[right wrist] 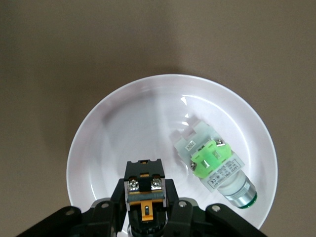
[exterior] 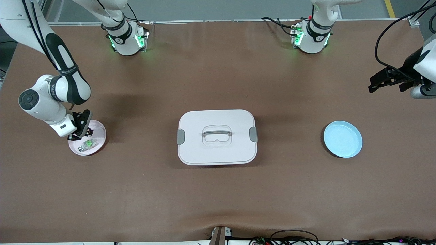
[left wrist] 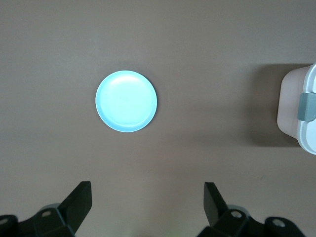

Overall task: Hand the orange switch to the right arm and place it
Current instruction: 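Lower the switch onto the white plate with the right gripper, then open the right gripper and lift it off the plate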

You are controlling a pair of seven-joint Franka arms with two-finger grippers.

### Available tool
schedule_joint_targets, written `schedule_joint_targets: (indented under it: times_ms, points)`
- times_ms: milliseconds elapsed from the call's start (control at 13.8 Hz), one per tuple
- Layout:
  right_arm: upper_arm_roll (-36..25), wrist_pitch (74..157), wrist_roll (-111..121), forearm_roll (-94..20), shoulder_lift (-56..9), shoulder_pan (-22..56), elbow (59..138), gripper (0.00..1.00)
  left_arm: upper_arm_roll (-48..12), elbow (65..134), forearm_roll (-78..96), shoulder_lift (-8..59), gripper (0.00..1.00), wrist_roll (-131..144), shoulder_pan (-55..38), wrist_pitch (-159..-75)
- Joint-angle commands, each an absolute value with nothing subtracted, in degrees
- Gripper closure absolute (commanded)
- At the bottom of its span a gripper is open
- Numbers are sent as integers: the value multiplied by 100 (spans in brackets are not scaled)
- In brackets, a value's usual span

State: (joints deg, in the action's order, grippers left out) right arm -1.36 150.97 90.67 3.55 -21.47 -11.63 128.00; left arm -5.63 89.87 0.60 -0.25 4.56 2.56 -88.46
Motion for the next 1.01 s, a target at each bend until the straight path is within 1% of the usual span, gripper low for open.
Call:
schedule_joint_targets:
  times_ms: [0,72,145,217,289,362,434,579,651,796,940]
  points:
    - [-35,15126,9062,448,-2171,-1345,12788,82,-580,9088,-44,-176,0,483,264,-8824]
    - [-35,15117,9062,448,-2171,-1380,12788,80,-580,9097,-44,-176,0,483,264,-8824]
    - [-26,15117,9062,448,-2171,-1389,12788,77,-580,9097,-44,-176,0,483,264,-8824]
    - [-35,15117,9062,448,-2171,-1389,12788,71,-580,9097,-44,-167,0,483,264,-8824]
    - [-26,15126,9053,448,-2171,-1389,12788,52,-580,9097,-44,-158,0,483,264,-8824]
    - [-26,15117,9053,440,-2171,-1389,12788,39,-580,9097,-44,-158,0,483,264,-8824]
    - [-26,15117,9044,439,-2162,-1389,12788,31,-580,9088,-44,-158,0,483,264,-8824]
    - [-26,15065,8965,439,-2153,-1389,12788,18,-580,9088,-44,-167,0,483,264,-8824]
    - [-26,15038,8921,439,-2127,-1380,12788,1,-580,9088,-44,-176,0,483,272,-8824]
    - [-26,14942,8912,439,-2022,-1380,12762,0,-580,9079,-44,-176,0,483,272,-8824]
    - [-18,14566,8886,422,-1820,-1328,12648,0,-571,9088,-44,-167,0,483,272,-8824]
